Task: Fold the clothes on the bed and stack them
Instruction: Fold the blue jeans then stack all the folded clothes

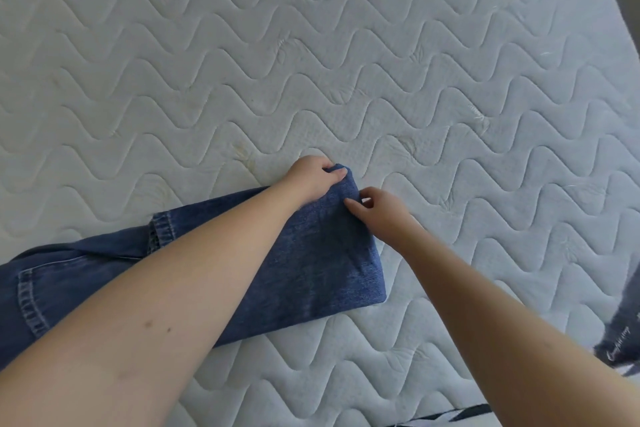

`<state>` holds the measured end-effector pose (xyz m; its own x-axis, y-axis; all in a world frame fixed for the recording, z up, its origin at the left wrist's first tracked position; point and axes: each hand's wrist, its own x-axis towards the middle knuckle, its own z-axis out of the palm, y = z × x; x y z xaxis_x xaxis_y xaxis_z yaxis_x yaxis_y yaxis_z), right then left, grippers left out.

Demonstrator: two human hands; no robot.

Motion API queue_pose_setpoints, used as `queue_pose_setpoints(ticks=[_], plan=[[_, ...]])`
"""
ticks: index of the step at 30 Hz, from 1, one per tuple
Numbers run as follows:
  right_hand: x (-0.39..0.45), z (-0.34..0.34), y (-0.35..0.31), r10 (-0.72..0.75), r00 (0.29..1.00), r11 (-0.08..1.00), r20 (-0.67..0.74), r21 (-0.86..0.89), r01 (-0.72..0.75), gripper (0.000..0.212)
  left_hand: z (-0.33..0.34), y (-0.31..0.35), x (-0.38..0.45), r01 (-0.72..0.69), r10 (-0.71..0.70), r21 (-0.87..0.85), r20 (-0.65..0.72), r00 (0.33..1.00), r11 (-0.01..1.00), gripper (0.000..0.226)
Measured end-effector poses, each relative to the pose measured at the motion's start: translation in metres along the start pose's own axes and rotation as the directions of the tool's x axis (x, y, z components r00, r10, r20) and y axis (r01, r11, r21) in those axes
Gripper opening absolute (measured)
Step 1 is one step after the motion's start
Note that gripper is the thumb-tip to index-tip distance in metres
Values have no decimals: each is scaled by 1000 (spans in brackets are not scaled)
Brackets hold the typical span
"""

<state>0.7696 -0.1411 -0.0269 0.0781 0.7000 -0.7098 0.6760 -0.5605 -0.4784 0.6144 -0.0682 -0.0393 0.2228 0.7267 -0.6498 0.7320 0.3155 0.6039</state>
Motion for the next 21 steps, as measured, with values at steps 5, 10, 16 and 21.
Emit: queue_pose_setpoints(ticks=[5,10,16,21], plan=[[-14,-4,4,23,993,989,114,-145,-6,41,-2,5,-3,-45,31,201,77,997,979,42],[-32,0,0,-104,994,995,34,-4,104,20,-1,7,-21,-92,206,496,-180,962,864,40],[-73,1,-31,-212,977,964,-1,164,210,22,-19,5,-73,-95,91,3,-314,945,995,18],[-118,9,-79,-341,940,927,13,174,334,25,-50,-3,-140,-34,-39,-232,-303,952,972,22]])
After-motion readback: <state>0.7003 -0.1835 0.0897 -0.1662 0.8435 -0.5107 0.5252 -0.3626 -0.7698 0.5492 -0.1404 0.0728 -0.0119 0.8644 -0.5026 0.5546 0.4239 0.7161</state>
